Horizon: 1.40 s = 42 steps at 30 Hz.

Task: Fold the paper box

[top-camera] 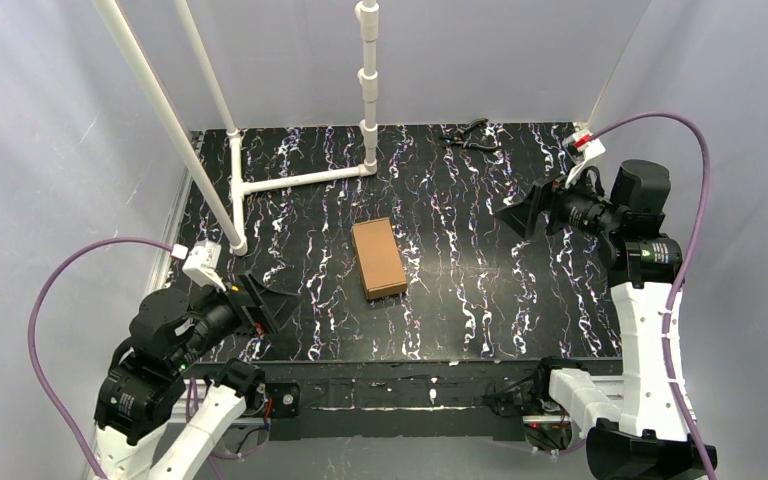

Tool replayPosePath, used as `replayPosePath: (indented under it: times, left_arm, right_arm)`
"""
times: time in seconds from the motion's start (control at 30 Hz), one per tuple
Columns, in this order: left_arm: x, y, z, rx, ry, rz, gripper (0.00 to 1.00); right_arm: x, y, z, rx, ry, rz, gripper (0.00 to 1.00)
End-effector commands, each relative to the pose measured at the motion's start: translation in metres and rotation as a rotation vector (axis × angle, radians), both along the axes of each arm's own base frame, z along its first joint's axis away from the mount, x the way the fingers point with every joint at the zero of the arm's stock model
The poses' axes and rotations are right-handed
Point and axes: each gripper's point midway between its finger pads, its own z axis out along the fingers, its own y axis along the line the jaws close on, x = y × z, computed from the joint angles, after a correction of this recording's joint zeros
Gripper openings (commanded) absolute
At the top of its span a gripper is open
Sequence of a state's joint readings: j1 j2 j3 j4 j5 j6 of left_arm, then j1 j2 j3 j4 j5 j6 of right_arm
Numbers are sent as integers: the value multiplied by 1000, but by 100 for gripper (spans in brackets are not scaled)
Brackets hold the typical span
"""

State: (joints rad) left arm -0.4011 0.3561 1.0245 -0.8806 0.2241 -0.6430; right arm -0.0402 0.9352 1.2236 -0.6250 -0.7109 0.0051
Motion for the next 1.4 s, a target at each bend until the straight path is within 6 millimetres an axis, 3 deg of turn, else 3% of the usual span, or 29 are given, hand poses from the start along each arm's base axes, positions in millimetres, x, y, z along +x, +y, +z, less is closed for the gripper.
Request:
replayPosePath:
  times: [0.0,0.2,0.47,1.0,1.37]
  left_arm:
    - [3,-9,0,-52,-16,-28,98]
    - [6,-17,-4,-102,-6,-39,98]
    - [3,-11,-4,-98,-37,-19,98]
    - [1,-16,20,-150,-138,-56,98]
    - [3,-8,16,-120,-142,-16,98]
  right_arm:
    - [-7,8,4,7,-50,84,98]
    - [-7,11,-5,27,-23,96,98]
    - [-6,14,-10,39,-1,130,98]
    - [-7,9,-18,1,-23,153,98]
    - [-8,10,-15,4,-29,159,98]
